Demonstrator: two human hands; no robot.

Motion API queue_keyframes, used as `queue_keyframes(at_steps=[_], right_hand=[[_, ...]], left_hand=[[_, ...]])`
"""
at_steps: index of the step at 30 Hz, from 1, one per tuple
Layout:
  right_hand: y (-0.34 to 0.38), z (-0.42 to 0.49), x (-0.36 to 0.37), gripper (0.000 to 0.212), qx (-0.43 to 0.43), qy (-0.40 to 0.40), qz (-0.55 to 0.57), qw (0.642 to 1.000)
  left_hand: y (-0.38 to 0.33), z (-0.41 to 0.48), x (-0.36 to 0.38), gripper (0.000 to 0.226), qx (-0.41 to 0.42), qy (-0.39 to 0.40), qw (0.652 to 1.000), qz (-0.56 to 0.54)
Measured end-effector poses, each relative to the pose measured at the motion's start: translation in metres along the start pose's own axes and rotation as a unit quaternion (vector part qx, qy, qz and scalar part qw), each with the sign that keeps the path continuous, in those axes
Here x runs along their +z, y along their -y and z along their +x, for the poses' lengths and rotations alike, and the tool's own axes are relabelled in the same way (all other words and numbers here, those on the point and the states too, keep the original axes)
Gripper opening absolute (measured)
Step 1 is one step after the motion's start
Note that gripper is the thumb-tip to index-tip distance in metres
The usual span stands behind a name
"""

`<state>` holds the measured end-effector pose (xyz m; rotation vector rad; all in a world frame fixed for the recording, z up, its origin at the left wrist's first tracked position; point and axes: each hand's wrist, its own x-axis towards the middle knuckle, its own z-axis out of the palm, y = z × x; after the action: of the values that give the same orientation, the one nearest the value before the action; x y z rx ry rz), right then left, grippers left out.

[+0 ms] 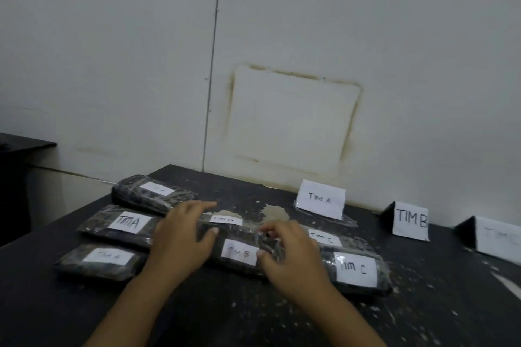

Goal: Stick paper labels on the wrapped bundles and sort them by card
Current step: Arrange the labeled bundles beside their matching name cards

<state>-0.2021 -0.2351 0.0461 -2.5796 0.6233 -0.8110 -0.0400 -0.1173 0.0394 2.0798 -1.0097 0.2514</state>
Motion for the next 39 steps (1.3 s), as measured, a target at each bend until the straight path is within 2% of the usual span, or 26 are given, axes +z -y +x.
queue_keyframes(at_steps=[3,5,8,12,14,16,19,22,24,26,30,34,39], right_hand=[[-0.038,-0.013,-0.037,0.043,0.025,-0.027,-0.122,0.992],[-0.061,-0.025,-0.056,0.065,0.064,0.004,-0.200,0.978],[-0.089,-0.044,-0.074,0.091,0.101,0.072,-0.247,0.961],[-0.123,-0.065,-0.092,0.084,0.044,0.110,-0.244,0.962],[-0.140,-0.069,-0.097,0.091,0.004,0.091,-0.218,0.972],[-0.156,-0.072,-0.103,0.093,0.008,0.068,-0.179,0.981],[-0.179,-0.078,-0.117,0.075,0.018,0.041,-0.118,0.992],[-0.188,-0.082,-0.123,0.062,0.022,0.057,-0.074,0.995],[-0.191,-0.084,-0.121,0.074,0.025,0.053,-0.048,0.997],[-0.188,-0.082,-0.114,0.079,0.044,0.033,-0.047,0.997],[-0.196,-0.085,-0.119,0.063,0.062,-0.022,-0.043,0.997],[-0.224,-0.097,-0.149,0.064,0.046,-0.001,-0.046,0.998],[-0.268,-0.122,-0.193,0.068,0.065,0.006,-0.073,0.995]], left_hand=[[-0.042,0.013,0.030,0.040,0.093,0.070,0.993,0.006],[-0.066,0.025,0.052,0.038,0.117,0.109,0.987,0.035],[-0.089,0.045,0.077,0.039,0.103,0.186,0.971,0.113],[-0.112,0.061,0.105,0.034,0.040,0.310,0.928,0.201],[-0.123,0.067,0.116,0.031,0.032,0.311,0.920,0.238],[-0.129,0.076,0.125,0.029,0.031,0.299,0.916,0.267],[-0.135,0.090,0.139,0.028,-0.001,0.306,0.913,0.269],[-0.144,0.095,0.147,0.033,-0.018,0.323,0.913,0.248],[-0.156,0.091,0.157,0.037,-0.019,0.324,0.920,0.219],[-0.166,0.086,0.167,0.035,-0.011,0.321,0.927,0.197],[-0.193,0.076,0.179,0.037,0.014,0.324,0.925,0.198],[-0.212,0.066,0.190,0.031,0.022,0.339,0.931,0.131],[-0.246,0.049,0.222,0.031,0.041,0.343,0.937,0.058]])
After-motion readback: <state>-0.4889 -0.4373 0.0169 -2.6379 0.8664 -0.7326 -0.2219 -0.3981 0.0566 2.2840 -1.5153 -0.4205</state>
